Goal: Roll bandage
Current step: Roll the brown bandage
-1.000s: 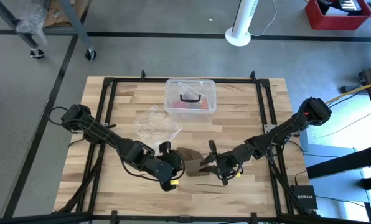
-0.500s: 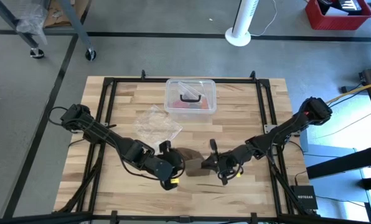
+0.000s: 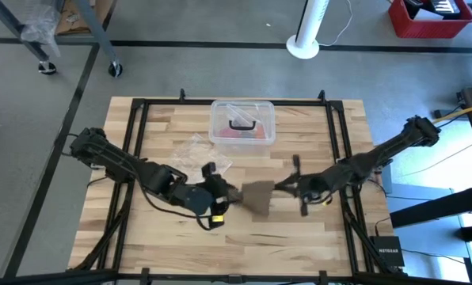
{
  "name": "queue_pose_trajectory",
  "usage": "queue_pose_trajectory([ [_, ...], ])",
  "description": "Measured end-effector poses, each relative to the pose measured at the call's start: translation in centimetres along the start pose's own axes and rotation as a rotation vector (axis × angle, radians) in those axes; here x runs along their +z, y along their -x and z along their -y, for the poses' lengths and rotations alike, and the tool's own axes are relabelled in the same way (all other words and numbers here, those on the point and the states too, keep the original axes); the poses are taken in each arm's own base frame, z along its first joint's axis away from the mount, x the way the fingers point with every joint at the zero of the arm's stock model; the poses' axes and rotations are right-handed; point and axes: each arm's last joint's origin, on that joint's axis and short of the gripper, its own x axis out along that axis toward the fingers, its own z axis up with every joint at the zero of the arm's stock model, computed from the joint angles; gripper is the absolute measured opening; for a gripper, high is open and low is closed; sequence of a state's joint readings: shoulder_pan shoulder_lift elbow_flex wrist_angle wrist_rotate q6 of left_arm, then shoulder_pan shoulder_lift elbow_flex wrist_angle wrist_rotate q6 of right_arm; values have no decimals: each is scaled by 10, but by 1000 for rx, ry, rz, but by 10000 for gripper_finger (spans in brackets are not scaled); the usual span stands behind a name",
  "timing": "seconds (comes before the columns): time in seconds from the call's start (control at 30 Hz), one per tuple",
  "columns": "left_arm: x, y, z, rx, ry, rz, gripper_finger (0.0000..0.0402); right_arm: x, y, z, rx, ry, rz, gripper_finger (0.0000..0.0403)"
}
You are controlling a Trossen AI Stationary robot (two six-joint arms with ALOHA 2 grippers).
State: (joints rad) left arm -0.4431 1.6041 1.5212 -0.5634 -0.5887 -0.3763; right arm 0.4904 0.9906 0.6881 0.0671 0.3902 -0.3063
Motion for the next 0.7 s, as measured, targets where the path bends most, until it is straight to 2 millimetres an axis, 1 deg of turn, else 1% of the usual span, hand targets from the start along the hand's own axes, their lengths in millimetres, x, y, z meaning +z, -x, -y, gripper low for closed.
queue_pose_trajectory([
  [0.1,-1,1,-5,104,-78,31,193,8,25,15,-57,-63,55,5],
  [0.17,-3,-4,-8,129,-117,34,193,12,42,24,-87,-92,97,4],
  [0.27,-9,-15,-14,152,-115,29,194,15,63,35,-135,-122,143,3],
  [0.37,-17,-31,-21,152,-102,49,194,18,77,43,-179,-156,197,4],
  [0.43,-20,-43,-26,85,-73,96,194,19,81,45,-187,-167,218,3],
  [0.57,-24,-61,-36,-30,-1,222,194,20,82,46,-197,-173,227,3],
  [0.7,-40,-76,-48,-18,65,226,194,20,82,47,-245,-187,213,3],
])
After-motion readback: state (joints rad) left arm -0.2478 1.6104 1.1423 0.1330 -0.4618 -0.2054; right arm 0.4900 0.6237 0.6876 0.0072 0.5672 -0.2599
